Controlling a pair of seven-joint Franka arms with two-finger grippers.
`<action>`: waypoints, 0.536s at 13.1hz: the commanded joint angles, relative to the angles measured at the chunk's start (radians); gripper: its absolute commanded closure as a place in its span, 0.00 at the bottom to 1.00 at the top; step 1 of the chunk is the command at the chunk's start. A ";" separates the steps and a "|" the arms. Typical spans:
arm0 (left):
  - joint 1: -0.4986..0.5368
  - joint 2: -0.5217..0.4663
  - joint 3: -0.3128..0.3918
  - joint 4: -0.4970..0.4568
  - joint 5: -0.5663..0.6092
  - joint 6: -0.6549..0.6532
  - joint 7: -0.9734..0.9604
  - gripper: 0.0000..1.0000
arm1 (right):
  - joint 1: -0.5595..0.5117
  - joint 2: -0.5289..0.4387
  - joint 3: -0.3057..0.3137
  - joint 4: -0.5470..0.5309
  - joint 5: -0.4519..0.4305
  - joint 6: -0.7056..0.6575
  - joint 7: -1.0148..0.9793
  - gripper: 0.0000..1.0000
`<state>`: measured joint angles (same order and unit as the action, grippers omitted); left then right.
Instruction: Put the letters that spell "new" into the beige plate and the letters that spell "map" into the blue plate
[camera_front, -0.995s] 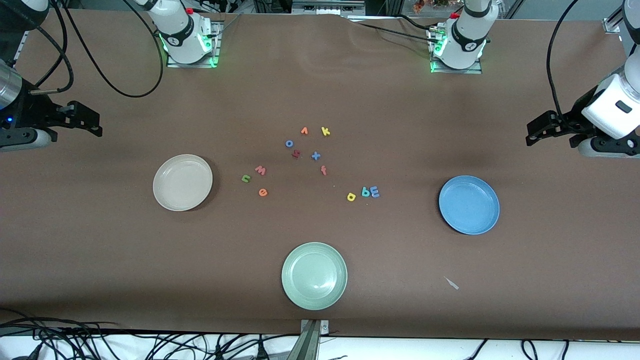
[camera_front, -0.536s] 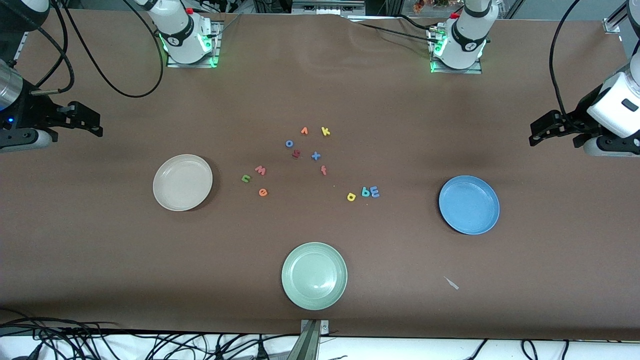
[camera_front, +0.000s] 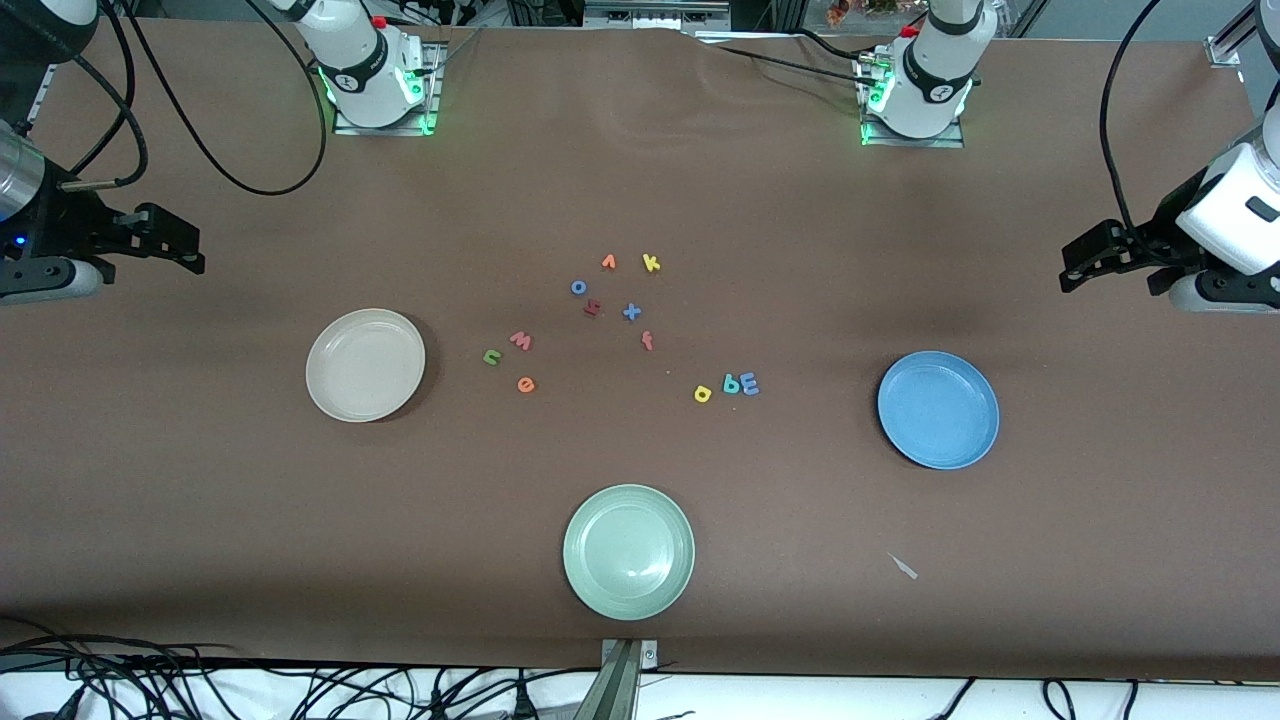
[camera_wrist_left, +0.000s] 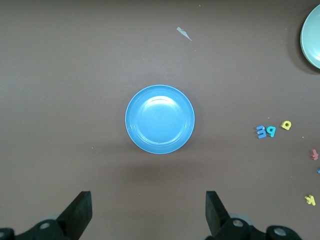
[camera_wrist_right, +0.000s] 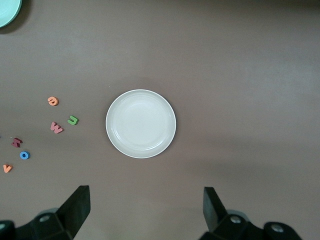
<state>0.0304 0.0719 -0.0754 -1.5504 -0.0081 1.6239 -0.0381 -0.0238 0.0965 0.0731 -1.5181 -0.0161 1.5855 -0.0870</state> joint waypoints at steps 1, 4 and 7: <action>0.006 0.008 -0.001 0.026 -0.012 -0.016 0.001 0.00 | -0.001 0.008 0.001 0.019 -0.013 -0.013 0.006 0.00; 0.006 0.008 -0.001 0.027 -0.013 -0.016 0.001 0.00 | -0.001 0.008 0.001 0.019 -0.012 -0.013 0.004 0.00; 0.002 0.009 -0.001 0.027 -0.012 -0.016 0.001 0.00 | 0.001 0.008 0.001 0.019 -0.010 -0.013 0.006 0.00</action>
<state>0.0304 0.0719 -0.0756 -1.5499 -0.0081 1.6239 -0.0381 -0.0238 0.0965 0.0731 -1.5181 -0.0161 1.5855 -0.0870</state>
